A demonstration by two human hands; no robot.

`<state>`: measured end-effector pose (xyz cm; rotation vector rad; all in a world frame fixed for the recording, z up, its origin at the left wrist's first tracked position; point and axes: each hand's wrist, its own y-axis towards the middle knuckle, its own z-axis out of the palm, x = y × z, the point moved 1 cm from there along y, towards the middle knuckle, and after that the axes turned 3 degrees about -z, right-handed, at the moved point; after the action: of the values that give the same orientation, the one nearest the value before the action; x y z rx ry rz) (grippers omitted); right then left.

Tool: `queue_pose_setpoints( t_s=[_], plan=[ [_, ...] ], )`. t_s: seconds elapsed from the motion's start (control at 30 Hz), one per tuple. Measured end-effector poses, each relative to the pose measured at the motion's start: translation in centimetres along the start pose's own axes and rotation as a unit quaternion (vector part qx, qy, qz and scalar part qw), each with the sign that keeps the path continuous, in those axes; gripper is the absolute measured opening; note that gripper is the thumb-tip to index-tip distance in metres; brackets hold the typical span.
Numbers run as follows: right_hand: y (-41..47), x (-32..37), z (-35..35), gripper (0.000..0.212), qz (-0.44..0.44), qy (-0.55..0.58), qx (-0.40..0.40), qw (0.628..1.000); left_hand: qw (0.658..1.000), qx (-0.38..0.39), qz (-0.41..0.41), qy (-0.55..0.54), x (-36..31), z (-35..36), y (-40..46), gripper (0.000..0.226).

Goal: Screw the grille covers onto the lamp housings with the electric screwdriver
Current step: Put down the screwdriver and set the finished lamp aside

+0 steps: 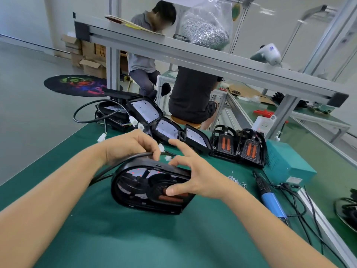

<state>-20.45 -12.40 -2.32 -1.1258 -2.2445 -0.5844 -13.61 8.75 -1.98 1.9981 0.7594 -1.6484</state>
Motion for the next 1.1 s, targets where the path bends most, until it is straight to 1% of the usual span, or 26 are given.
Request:
queue_pose_setpoints(
  t_s=[0.1,0.17,0.2,0.23,0.27,0.3,0.33,0.37,0.4,0.43,0.47,0.5,0.57,0.63,0.67,0.7,0.73,0.77,0.87,0.97,1.03,1.1],
  plan=[
    [0.0,0.8,0.0,0.037,-0.036,-0.022,-0.024,0.999,0.997,0.077,0.008,-0.017,-2.0,0.4,0.1,0.029],
    [-0.4,1.1,-0.1,0.039,-0.039,-0.004,-0.076,0.996,0.996,0.083,0.003,-0.010,-3.3,0.4,0.2,0.025],
    [-0.7,1.2,-0.3,0.039,-0.036,0.014,-0.108,0.993,0.998,0.061,0.002,-0.005,-4.1,0.3,0.3,0.022],
    [-1.1,1.1,-0.6,0.038,-0.032,0.039,-0.139,0.989,1.000,0.023,0.012,0.001,-4.7,0.1,0.4,0.020],
    [-1.5,1.0,-1.0,0.036,-0.026,0.071,-0.169,0.983,0.999,-0.038,0.033,0.003,-5.3,-0.3,0.6,0.018],
    [-1.9,0.8,-1.4,0.034,-0.022,0.105,-0.200,0.974,0.991,-0.119,0.065,0.000,-5.8,-0.8,0.8,0.017],
    [-2.4,0.5,-1.9,0.031,-0.020,0.138,-0.234,0.962,0.972,-0.211,0.104,-0.014,-6.3,-1.2,0.8,0.017],
    [-2.8,0.3,-2.3,0.029,-0.019,0.167,-0.269,0.948,0.944,-0.296,0.140,-0.039,-6.6,-1.7,0.9,0.019],
    [-3.3,0.0,-2.7,0.027,-0.016,0.187,-0.305,0.934,0.919,-0.353,0.159,-0.075,-6.5,-2.0,0.8,0.020],
    [-3.7,-0.3,-3.2,0.026,-0.009,0.203,-0.339,0.918,0.906,-0.376,0.158,-0.112,-6.3,-1.9,0.9,0.021],
    [-4.1,-0.7,-3.6,0.029,-0.001,0.220,-0.370,0.902,0.909,-0.367,0.141,-0.141,-5.8,-1.3,1.1,0.024],
    [-4.4,-1.0,-4.0,0.034,0.006,0.240,-0.396,0.886,0.923,-0.335,0.116,-0.152,-5.0,-0.3,1.6,0.031],
    [-4.9,-1.5,-4.8,0.052,0.016,0.282,-0.437,0.854,0.954,-0.244,0.073,-0.160,-3.6,3.1,2.9,0.052],
    [-5.3,-1.6,-5.6,0.074,0.031,0.303,-0.470,0.829,0.964,-0.151,0.068,-0.209,-3.2,7.0,4.4,0.069],
    [-5.6,-1.6,-5.9,0.079,0.036,0.303,-0.480,0.822,0.964,-0.109,0.075,-0.232,-3.3,8.6,5.2,0.070],
    [-6.0,-1.7,-6.2,0.080,0.040,0.300,-0.486,0.820,0.964,-0.074,0.086,-0.239,-3.6,10.0,6.0,0.062],
    [-6.4,-1.8,-6.5,0.079,0.044,0.297,-0.493,0.817,0.965,-0.043,0.097,-0.241,-4.0,11.2,6.6,0.052],
    [-7.0,-2.0,-6.8,0.075,0.047,0.299,-0.501,0.811,0.964,-0.023,0.103,-0.243,-4.4,12.1,7.1,0.047],
    [-9.2,-2.6,-7.8,0.057,0.055,0.325,-0.536,0.778,0.961,-0.015,0.086,-0.262,-4.7,14.7,9.2,0.056],
    [-11.9,-2.9,-9.1,0.033,0.058,0.323,-0.576,0.749,0.959,-0.003,0.077,-0.273,-5.6,17.8,11.8,0.051],
    [-14.1,-3.2,-10.1,0.028,0.074,0.304,-0.608,0.730,0.958,0.017,0.075,-0.275,-6.3,20.0,13.4,0.050],
    [-16.6,-3.6,-11.2,0.028,0.091,0.292,-0.636,0.709,0.958,0.038,0.065,-0.277,-7.0,22.4,15.0,0.050]
  ],
)
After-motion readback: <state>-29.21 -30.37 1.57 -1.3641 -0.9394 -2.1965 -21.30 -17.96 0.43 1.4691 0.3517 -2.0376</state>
